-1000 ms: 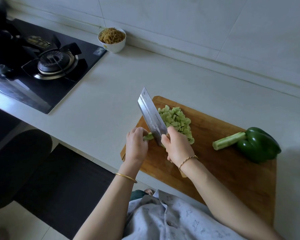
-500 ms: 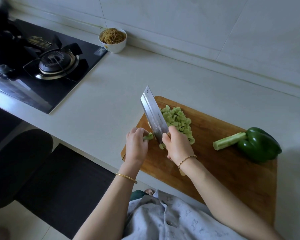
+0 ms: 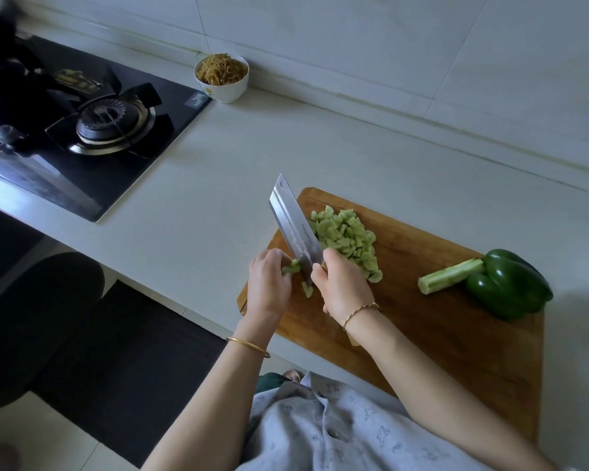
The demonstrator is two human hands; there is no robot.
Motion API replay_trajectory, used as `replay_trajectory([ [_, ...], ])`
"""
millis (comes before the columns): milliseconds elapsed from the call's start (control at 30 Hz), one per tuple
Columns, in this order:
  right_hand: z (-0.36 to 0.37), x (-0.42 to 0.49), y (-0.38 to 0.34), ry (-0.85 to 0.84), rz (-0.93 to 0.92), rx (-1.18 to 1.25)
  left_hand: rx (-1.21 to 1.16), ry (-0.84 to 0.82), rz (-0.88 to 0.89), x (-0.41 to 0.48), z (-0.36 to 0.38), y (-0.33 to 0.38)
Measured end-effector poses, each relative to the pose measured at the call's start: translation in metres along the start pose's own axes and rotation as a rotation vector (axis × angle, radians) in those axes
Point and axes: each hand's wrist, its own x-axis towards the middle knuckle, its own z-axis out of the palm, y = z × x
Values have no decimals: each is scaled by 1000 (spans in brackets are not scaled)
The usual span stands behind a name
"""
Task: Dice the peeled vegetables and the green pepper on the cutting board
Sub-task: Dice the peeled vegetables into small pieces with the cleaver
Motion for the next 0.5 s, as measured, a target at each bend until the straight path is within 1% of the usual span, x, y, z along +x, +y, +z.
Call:
replay_trajectory([
  [167, 0, 9, -1, -29, 43, 7, 0, 1, -13, -1, 0, 0],
  [400, -2, 16, 1, -6, 50, 57, -11, 1, -29, -1, 0, 0],
  [500, -5, 16, 3, 9, 22, 91, -16, 1, -24, -1, -1, 1],
])
